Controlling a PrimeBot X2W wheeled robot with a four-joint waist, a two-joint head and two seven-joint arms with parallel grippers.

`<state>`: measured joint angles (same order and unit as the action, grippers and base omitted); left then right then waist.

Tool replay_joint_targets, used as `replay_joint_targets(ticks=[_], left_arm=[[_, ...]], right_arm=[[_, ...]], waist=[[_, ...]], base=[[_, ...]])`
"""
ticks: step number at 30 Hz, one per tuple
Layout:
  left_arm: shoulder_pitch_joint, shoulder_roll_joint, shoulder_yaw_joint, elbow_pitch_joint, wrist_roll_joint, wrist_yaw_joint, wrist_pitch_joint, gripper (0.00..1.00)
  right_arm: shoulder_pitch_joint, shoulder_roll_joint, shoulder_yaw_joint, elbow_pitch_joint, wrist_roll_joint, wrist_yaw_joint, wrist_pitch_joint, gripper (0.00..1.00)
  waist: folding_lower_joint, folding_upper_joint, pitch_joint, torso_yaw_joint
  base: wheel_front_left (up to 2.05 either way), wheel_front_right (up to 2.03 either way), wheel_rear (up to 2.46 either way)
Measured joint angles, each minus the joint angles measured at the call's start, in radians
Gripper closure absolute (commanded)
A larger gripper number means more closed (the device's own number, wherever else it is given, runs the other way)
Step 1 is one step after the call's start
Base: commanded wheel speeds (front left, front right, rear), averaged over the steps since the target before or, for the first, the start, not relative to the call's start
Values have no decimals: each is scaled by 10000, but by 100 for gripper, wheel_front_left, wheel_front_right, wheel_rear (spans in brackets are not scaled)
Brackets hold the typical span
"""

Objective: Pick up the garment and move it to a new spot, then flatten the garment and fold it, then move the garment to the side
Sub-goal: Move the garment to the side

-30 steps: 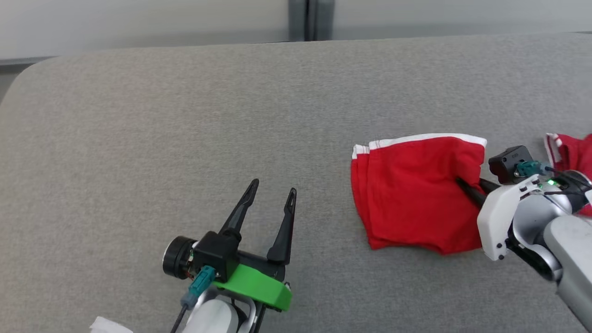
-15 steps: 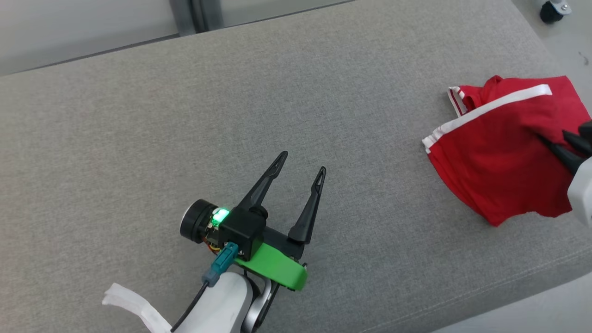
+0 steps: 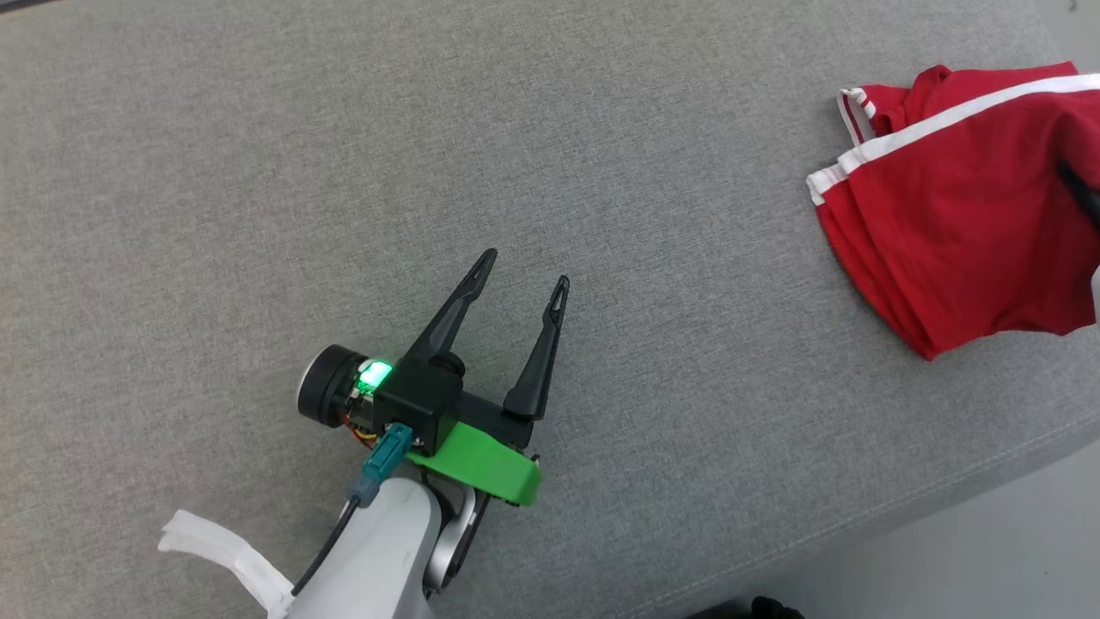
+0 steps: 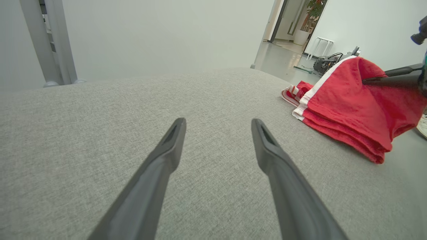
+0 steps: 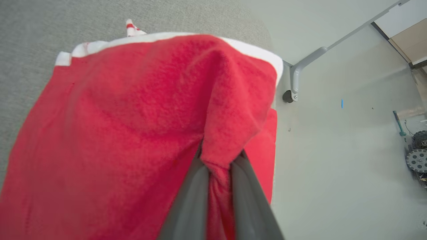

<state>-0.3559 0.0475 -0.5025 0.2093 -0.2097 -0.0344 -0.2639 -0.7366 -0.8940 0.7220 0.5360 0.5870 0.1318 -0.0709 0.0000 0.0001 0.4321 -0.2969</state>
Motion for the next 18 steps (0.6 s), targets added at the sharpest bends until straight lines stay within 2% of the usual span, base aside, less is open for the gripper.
replay_joint_targets(ticks=[5,17,18], left_arm=[[-12,4,190,-77,165,-54,0,0],[-12,4,313,-134,261,-96,0,0],[-12,4,324,-123,261,-96,0,0]], right_arm=[[-477,113,-169,1003,128,0,-207,100],[-861,884,-303,2740,468,0,-439,100],[-910,932,-322,2859,464,0,-518,0]], waist=[[0,0,367,160],[0,0,772,414],[1,0,740,414]], base=[[0,0,0],[0,0,0],[0,0,0]])
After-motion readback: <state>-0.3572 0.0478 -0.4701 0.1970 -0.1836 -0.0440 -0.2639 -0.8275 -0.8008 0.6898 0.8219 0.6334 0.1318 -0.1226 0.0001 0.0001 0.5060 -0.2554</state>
